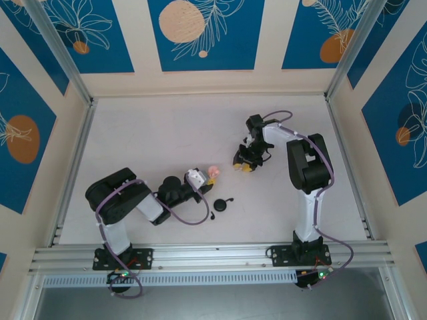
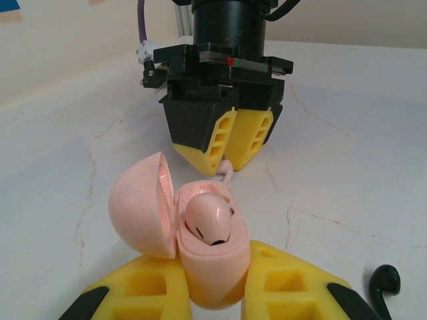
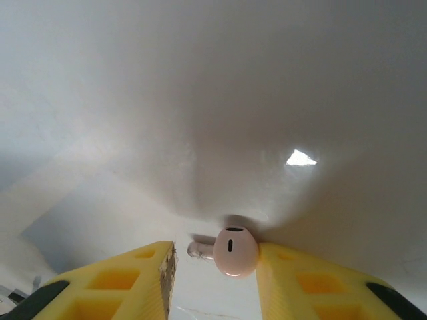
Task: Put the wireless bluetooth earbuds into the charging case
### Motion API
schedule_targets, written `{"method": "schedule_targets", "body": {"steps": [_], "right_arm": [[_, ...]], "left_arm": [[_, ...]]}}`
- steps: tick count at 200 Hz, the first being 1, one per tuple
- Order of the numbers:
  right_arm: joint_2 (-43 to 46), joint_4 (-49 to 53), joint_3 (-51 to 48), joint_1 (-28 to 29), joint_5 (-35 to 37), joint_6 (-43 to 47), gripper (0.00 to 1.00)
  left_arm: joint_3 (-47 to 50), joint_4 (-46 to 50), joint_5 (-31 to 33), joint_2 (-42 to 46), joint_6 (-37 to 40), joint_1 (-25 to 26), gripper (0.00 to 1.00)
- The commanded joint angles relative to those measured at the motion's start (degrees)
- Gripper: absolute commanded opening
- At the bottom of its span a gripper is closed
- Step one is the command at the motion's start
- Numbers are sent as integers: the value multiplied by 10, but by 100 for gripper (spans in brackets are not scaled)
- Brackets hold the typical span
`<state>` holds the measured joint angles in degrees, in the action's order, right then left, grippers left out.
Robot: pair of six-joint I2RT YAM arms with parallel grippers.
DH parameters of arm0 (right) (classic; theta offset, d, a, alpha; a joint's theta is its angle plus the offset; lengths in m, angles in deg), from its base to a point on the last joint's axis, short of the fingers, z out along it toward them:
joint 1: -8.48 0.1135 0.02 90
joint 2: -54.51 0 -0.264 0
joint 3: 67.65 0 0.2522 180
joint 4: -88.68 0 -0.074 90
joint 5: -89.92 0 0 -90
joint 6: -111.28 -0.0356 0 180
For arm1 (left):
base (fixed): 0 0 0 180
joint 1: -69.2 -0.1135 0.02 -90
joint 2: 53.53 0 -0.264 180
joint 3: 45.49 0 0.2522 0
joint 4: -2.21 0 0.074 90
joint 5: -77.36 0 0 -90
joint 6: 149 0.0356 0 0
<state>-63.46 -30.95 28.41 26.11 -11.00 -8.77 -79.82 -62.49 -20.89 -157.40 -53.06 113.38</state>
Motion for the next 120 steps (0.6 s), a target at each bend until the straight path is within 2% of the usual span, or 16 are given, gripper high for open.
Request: {"method": "schedule_targets", "body": {"steps": [1,51,82,120], "right_arm": [[-15,-11,26,3,-18,8,37],[-21,0,61,8,-24,27,37],[-2,72,85,23,54,36,40],[-4,141,106,45,118,18,41]], "left_arm": [[10,-21,7,15,-5,-7,11],[11,-21,11,20,1,-10,11],[13,-19,9,25,2,-10,11],[20,-18,9,31,3,-11,11]]}}
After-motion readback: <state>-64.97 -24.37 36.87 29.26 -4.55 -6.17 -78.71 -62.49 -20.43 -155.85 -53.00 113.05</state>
